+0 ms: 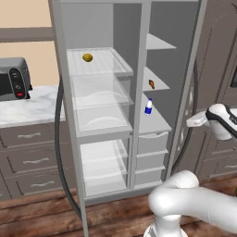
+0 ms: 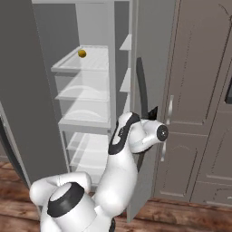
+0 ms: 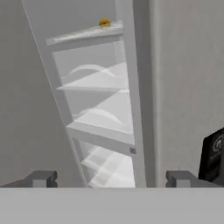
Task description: There's a chicken drumstick in the fridge that needs to be moved to the freezer for freezing. Pick up the chicken drumstick from the fridge, place it on any shelf in the freezer, and close the fridge and freezer doors when done.
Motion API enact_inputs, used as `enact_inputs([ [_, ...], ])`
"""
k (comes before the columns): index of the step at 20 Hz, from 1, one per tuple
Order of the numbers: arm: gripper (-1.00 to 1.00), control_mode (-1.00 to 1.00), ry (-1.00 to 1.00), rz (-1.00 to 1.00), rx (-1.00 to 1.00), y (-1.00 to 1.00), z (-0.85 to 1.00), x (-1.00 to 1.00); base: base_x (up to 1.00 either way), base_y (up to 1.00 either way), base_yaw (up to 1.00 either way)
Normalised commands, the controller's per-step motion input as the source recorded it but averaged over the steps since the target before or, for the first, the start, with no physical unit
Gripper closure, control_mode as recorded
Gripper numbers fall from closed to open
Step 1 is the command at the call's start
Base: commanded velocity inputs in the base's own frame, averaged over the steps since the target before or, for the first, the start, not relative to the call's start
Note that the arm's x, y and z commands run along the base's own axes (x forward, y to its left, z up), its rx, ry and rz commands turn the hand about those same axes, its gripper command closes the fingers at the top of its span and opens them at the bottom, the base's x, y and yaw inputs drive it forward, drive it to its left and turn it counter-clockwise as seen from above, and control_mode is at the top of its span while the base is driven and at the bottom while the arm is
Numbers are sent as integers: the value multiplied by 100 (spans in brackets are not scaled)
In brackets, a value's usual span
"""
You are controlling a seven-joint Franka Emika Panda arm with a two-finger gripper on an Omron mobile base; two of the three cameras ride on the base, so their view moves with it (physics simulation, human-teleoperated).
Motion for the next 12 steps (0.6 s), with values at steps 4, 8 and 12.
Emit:
enact_inputs([
  [4,-100,-100,0,-8,0,-53,36,-36,0,0,0],
  [8,-100,-100,0,0,3,-56,63,-33,0,0,0],
  [12,-100,-100,0,1,1,-38,18,14,0,0,0],
])
